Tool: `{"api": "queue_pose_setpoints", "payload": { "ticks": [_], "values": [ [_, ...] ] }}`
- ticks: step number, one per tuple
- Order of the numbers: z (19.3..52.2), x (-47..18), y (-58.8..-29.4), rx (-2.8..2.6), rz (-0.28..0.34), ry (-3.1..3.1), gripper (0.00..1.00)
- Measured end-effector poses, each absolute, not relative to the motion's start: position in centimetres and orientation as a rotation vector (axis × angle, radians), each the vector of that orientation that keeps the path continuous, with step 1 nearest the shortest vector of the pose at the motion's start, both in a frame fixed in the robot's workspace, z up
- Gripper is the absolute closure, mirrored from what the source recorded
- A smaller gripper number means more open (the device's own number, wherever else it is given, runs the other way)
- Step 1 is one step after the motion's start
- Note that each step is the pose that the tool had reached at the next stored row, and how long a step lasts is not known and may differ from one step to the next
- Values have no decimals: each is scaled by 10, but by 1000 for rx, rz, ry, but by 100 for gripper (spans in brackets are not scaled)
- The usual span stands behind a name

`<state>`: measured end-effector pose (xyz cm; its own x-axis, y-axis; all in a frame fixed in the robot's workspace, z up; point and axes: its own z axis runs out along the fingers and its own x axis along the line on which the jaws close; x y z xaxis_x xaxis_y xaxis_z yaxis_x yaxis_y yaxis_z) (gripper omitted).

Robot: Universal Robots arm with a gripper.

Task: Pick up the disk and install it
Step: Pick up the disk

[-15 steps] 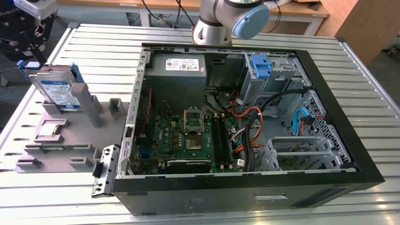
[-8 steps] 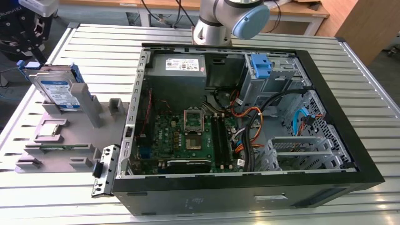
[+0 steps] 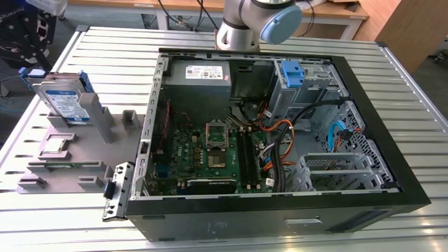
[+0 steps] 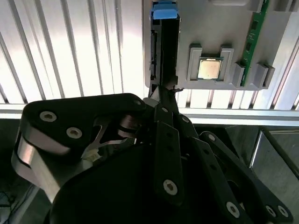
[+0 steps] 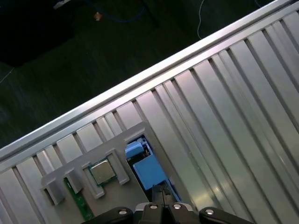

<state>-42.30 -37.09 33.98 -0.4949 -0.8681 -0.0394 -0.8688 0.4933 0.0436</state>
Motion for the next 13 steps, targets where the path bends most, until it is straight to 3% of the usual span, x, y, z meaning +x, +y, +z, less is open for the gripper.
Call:
{"api": "queue_pose_setpoints", "payload": {
  "ticks": [13],
  "values": [
    [339,-423,-371,-1825,87,2543,89]
  ]
}}
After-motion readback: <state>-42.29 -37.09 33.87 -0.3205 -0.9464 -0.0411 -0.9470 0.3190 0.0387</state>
